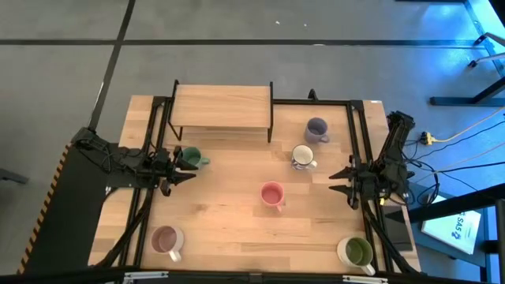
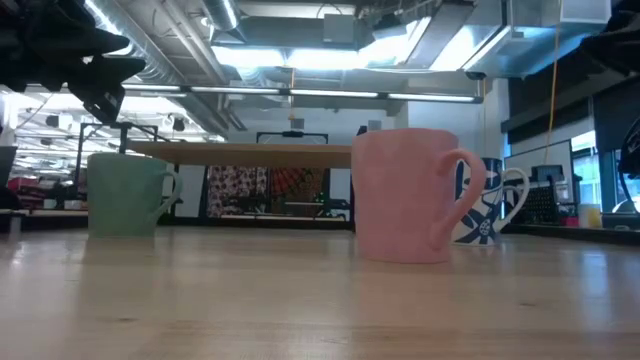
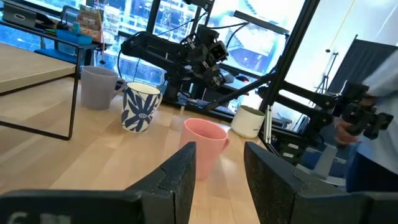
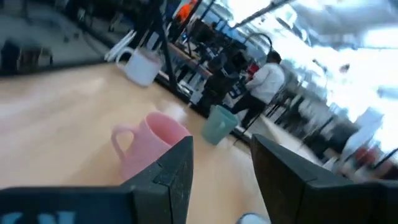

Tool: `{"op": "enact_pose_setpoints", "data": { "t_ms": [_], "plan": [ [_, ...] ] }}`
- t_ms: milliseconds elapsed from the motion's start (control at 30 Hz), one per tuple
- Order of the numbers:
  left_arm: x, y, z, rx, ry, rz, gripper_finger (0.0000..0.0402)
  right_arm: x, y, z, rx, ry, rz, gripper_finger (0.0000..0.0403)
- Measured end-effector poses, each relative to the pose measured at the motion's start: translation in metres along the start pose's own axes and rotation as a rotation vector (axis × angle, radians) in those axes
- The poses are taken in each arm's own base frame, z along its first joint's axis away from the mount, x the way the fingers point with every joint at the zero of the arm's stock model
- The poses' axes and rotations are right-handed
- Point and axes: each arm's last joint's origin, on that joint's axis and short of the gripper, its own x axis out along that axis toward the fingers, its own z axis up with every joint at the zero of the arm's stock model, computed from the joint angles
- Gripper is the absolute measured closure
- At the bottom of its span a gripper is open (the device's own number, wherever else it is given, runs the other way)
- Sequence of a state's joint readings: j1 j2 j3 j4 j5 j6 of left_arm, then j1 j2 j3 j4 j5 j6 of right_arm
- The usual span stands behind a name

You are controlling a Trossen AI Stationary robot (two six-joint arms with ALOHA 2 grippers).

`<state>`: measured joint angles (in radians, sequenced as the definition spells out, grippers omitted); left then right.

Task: Place coffee mugs
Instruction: Put the light blue mug on the shelf

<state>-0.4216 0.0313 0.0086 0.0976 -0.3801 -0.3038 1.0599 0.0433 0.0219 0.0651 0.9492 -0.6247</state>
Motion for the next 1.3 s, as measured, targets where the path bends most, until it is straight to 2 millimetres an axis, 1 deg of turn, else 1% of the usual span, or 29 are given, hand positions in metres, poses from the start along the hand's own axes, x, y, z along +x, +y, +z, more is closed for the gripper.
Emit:
{"op": "enact_pose_setpoints", "data": {
  "t_ms": [67,133,200,300,367,467,567,700,833,867,933,1000,1200,1267,1300],
  "plan": [
    [0.000,0.000,0.000,0.000,0.000,0.000,0.0273,0.000,-0.002,0.003,0.165,-0.018,-0.015,0.0251],
    [0.000,0.000,0.000,0.000,0.000,0.000,0.0273,0.000,-0.007,0.006,0.377,-0.032,-0.073,0.0251],
    [0.000,0.000,0.000,0.000,0.000,0.000,0.0273,-0.001,-0.011,0.009,0.540,-0.037,-0.132,0.0251],
    [0.000,0.000,0.000,0.000,0.000,0.000,0.0273,-0.002,-0.018,0.013,0.703,-0.069,-0.204,0.0251],
    [0.000,0.000,0.000,0.000,-0.002,0.003,0.0273,-0.003,-0.022,0.016,0.775,-0.085,-0.236,0.0251],
    [0.000,-0.001,0.003,-0.022,-0.034,-0.007,0.0273,-0.004,-0.025,0.016,0.819,-0.084,-0.279,0.0251],
    [0.000,-0.002,0.008,-0.104,-0.077,-0.024,0.0273,-0.004,-0.028,0.017,0.884,-0.085,-0.318,0.0251],
    [-0.001,-0.003,0.012,-0.155,-0.122,-0.032,0.0273,-0.005,-0.028,0.017,0.889,-0.082,-0.325,0.0251],
    [-0.001,-0.003,0.014,-0.108,-0.143,-0.026,0.0273,-0.005,-0.028,0.017,0.906,-0.084,-0.327,0.0251],
    [-0.002,-0.004,0.017,-0.119,-0.173,-0.031,0.0273,-0.005,-0.028,0.017,0.911,-0.081,-0.333,0.0251],
    [-0.003,-0.005,0.024,-0.197,-0.230,-0.054,0.0273,-0.005,-0.028,0.016,0.917,-0.073,-0.349,0.0251],
    [-0.003,-0.005,0.024,-0.248,-0.238,-0.063,0.0273,-0.005,-0.029,0.016,0.918,-0.061,-0.369,0.0251],
    [-0.004,-0.006,0.028,-0.273,-0.269,-0.083,0.0273,-0.005,-0.029,0.015,0.916,-0.041,-0.401,0.0251],
    [-0.006,-0.006,0.032,-0.299,-0.318,-0.083,0.0272,-0.005,-0.029,0.015,0.934,-0.050,-0.391,0.0251],
    [-0.007,-0.007,0.036,-0.339,-0.358,-0.084,0.0272,-0.005,-0.029,0.015,0.938,-0.054,-0.386,0.0251]
  ]
}}
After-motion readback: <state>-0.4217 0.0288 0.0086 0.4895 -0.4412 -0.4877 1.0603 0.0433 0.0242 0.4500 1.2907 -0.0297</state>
